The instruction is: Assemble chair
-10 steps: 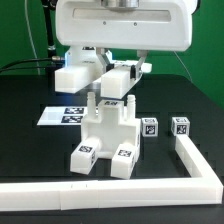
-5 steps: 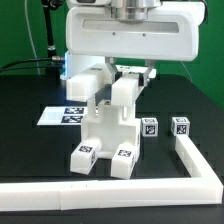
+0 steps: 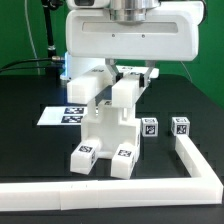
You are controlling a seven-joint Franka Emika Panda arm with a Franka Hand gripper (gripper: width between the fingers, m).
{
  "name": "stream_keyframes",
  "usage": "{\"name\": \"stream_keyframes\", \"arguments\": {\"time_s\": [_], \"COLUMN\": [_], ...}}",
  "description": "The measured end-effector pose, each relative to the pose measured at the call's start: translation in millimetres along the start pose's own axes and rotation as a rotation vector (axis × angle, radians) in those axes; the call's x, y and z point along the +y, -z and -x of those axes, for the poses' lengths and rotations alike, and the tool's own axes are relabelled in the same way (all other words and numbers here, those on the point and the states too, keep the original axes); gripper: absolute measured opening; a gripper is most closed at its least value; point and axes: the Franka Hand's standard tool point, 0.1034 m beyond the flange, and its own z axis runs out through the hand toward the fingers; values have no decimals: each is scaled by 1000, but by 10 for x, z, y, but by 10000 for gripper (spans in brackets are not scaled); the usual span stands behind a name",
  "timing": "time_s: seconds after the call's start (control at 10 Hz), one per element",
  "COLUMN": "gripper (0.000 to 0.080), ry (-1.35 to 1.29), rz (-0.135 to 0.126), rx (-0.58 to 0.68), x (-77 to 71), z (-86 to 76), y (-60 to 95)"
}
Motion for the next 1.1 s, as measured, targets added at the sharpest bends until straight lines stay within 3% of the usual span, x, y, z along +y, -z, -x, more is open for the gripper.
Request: {"name": "stream_keyframes", "arguments": {"time_s": [0.3, 1.1], "gripper": [284, 284], "ry": [49, 47], "rz": [1, -5], "rx": [39, 36], "x": [-110, -46], "z": [-10, -16], "y": [3, 7]}}
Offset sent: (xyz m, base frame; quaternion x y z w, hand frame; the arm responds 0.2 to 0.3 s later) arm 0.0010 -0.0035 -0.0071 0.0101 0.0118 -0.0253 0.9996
